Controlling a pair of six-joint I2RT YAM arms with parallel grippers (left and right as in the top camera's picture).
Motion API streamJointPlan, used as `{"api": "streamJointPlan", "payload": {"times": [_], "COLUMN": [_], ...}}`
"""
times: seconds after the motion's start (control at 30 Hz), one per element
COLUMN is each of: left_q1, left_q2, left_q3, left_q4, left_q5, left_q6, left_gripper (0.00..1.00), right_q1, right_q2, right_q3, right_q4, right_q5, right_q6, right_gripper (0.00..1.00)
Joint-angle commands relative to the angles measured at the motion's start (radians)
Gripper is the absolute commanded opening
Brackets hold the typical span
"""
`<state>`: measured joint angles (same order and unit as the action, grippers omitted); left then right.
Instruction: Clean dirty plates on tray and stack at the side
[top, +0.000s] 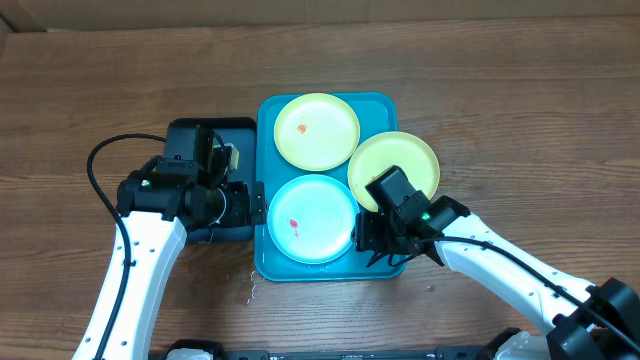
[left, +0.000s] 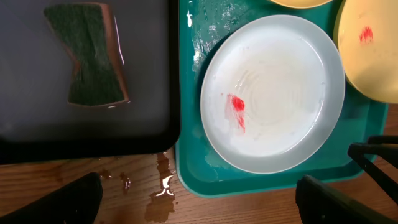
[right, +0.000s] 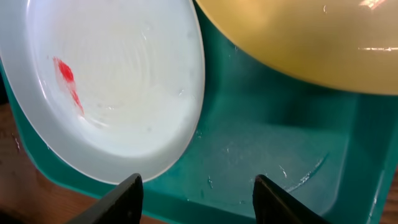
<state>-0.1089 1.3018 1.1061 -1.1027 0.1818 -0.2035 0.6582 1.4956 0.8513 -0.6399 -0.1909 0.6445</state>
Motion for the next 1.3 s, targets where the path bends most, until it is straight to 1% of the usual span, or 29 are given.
{"api": "streamJointPlan", "payload": {"times": [0.0, 0.07, 0.17, 0.4, 0.67, 0.83, 1.0, 1.13, 1.27], "left_q1": [0.002, 0.002, 0.002, 0.002, 0.002, 0.002, 0.002, 0.002, 0.002], "left_q2": [-0.013, -0.013, -0.013, -0.013, -0.013, -0.013, -0.013, -0.013, -0.013], "left_q3": [0.019, 0.019, 0.019, 0.019, 0.019, 0.019, 0.019, 0.019, 0.019], "left_q4": [0.0, 0.0, 0.0, 0.0, 0.0, 0.0, 0.0, 0.0, 0.0], "left_q5": [-0.009, -0.009, -0.009, -0.009, -0.009, -0.009, -0.009, -0.009, -0.009], "left_q6": [0.009, 0.009, 0.009, 0.009, 0.009, 0.009, 0.009, 0.009, 0.009], "left_gripper": [1.0, 0.99, 1.0, 1.0, 1.0, 1.0, 1.0, 1.0, 1.0], "right_q1": [0.008, 0.008, 0.008, 0.008, 0.009, 0.009, 0.009, 0.009, 0.009], "right_q2": [-0.001, -0.001, 0.003, 0.063, 0.08, 0.08, 0.082, 0.086, 0.101], "right_q3": [-0.015, -0.015, -0.015, -0.016, -0.016, -0.027, -0.03, -0.031, -0.032], "right_q4": [0.034, 0.052, 0.066, 0.1, 0.148, 0.185, 0.204, 0.215, 0.239], "right_q5": [0.023, 0.023, 0.034, 0.067, 0.073, 0.089, 0.09, 0.094, 0.104], "right_q6": [0.048, 0.068, 0.096, 0.17, 0.171, 0.171, 0.171, 0.172, 0.176], "right_gripper": [0.58, 0.58, 0.55, 0.56, 0.55, 0.51, 0.5, 0.42, 0.38]}}
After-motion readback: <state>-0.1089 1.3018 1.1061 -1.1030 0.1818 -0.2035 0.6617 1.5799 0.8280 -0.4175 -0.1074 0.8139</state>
